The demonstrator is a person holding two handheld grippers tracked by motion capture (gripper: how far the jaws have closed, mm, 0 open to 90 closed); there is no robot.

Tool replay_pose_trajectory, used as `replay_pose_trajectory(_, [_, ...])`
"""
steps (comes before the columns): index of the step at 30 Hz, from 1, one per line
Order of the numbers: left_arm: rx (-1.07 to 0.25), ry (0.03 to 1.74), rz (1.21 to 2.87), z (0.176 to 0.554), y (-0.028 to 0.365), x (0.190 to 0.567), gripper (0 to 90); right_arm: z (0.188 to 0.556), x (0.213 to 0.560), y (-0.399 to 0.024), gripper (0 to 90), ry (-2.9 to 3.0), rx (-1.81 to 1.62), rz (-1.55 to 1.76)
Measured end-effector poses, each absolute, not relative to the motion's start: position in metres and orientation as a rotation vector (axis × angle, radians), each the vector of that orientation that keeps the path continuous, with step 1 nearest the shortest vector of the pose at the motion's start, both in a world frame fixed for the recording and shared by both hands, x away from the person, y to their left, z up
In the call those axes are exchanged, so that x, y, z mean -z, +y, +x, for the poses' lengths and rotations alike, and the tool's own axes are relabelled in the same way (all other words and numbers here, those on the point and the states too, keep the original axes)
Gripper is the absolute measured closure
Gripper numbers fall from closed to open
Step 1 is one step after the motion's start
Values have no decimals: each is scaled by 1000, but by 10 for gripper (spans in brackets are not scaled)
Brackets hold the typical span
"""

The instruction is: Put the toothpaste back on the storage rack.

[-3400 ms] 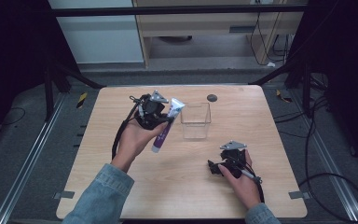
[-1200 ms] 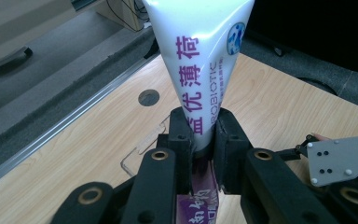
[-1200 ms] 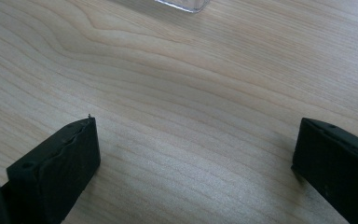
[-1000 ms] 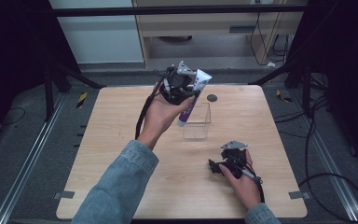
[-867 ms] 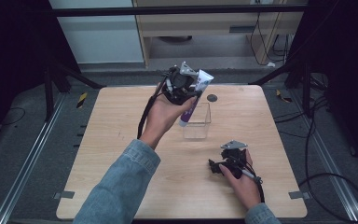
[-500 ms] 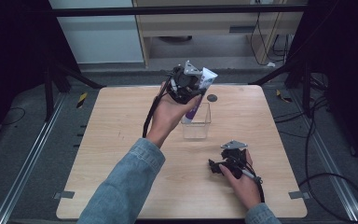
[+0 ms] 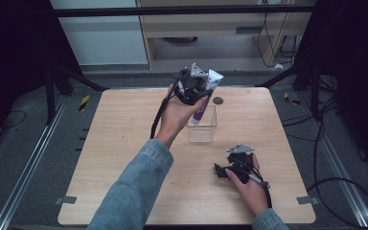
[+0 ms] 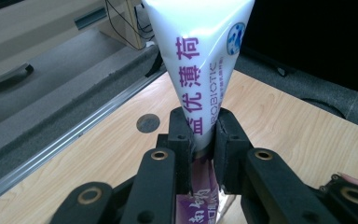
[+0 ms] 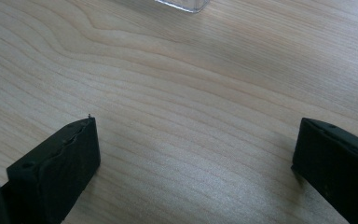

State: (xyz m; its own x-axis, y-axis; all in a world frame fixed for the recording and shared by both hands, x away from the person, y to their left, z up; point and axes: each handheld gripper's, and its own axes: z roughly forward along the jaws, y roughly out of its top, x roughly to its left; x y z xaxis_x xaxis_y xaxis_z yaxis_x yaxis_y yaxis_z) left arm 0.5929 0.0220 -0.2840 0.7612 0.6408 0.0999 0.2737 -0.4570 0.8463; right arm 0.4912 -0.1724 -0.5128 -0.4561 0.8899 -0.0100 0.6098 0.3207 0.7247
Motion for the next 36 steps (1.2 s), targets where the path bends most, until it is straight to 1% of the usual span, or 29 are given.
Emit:
replay_pose_trajectory(7, [-529, 660, 2038, 601, 15, 297, 785, 491, 513, -173, 9, 2184, -929, 1327])
replay_pose_trajectory(13, [-511, 690, 2022, 614, 18, 309, 785, 491, 513, -173, 9, 2185, -927, 1328])
replay_pose_trajectory(26, [-519, 682, 2008, 619, 28, 323, 785, 491, 513, -173, 9, 2186, -925, 1322])
replay_pose_trajectory(36, [-506, 689, 1993, 623, 29, 336, 785, 491, 513, -173, 9, 2187, -925, 1323])
